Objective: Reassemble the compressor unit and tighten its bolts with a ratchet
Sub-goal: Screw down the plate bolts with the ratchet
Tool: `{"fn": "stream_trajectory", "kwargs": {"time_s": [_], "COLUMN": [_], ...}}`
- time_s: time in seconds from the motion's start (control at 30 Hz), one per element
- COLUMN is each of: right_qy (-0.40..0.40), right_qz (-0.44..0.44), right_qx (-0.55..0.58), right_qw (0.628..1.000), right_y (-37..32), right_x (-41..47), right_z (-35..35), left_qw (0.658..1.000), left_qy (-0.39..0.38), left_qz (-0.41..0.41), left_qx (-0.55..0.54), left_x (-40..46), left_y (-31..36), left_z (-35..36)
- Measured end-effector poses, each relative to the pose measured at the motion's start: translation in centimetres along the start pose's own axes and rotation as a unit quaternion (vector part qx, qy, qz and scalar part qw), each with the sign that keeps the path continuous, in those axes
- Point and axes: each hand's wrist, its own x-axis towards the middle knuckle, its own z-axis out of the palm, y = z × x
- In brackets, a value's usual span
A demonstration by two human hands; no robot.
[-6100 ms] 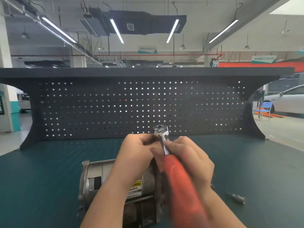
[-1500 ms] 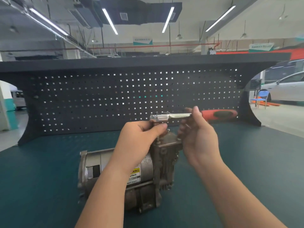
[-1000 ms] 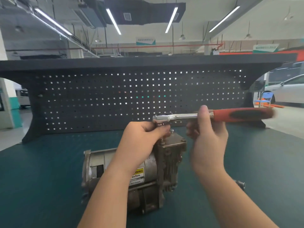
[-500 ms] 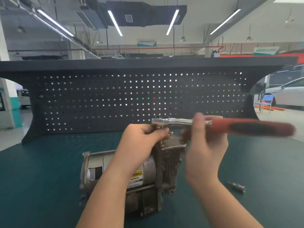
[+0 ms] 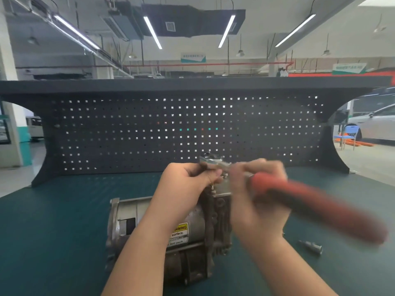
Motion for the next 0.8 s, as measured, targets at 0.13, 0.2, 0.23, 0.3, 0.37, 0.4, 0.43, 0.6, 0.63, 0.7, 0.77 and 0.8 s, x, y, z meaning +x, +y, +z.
{"fn": "stream_trajectory", "kwargs": {"time_s": [0.13, 0.2, 0.23, 0.3, 0.37, 0.4, 0.43, 0.6, 0.63, 0.7, 0.77, 0.8], "right_qy": [0.138, 0.143, 0.140, 0.081, -0.096, -0.155, -0.160, 0.102, 0.114, 0.118, 0.136, 0.136], "right_qz": [0.501, 0.517, 0.467, 0.288, 0.109, 0.029, -0.021, 0.297, 0.414, 0.543, 0.505, 0.433], "right_qx": [0.347, 0.382, 0.357, 0.240, 0.074, 0.012, -0.005, 0.204, 0.284, 0.375, 0.380, 0.350], "right_qw": [0.780, 0.752, 0.797, 0.924, 0.987, 0.987, 0.987, 0.927, 0.857, 0.742, 0.763, 0.820], "right_y": [2.0, 2.3, 1.9, 0.5, -0.3, -0.5, -0.5, 0.6, 1.2, 2.4, 1.8, 0.9], "right_x": [1.2, 1.0, 0.8, 1.5, 2.0, 2.0, 1.8, 0.7, 1.0, 1.3, 1.2, 1.5], "right_z": [-0.8, -0.6, -0.5, -0.8, -0.7, -0.6, -0.5, -0.6, -0.8, -0.9, -0.8, -0.8], "left_qw": [0.999, 0.998, 0.998, 0.999, 0.999, 0.999, 0.999, 0.999, 0.999, 0.998, 0.996, 0.996], "left_qy": [0.008, 0.007, 0.006, 0.009, 0.013, 0.013, 0.013, 0.016, 0.014, 0.013, 0.028, 0.033], "left_qz": [0.003, 0.010, 0.012, 0.014, 0.028, 0.025, 0.014, -0.009, -0.006, 0.008, 0.023, 0.028], "left_qx": [0.042, 0.058, 0.054, 0.035, 0.036, 0.042, 0.045, 0.032, 0.037, 0.065, 0.082, 0.074], "left_x": [-0.1, -0.1, -0.1, -0.2, -0.3, -0.3, -0.3, 0.1, 0.1, 0.0, -0.1, -0.2], "left_y": [0.1, 0.1, 0.1, 0.2, 0.3, 0.3, 0.2, 0.0, 0.1, 0.0, 0.2, 0.2], "left_z": [0.2, 0.4, 0.3, 0.3, 0.3, 0.3, 0.3, 0.3, 0.4, 0.6, 0.8, 0.8]}}
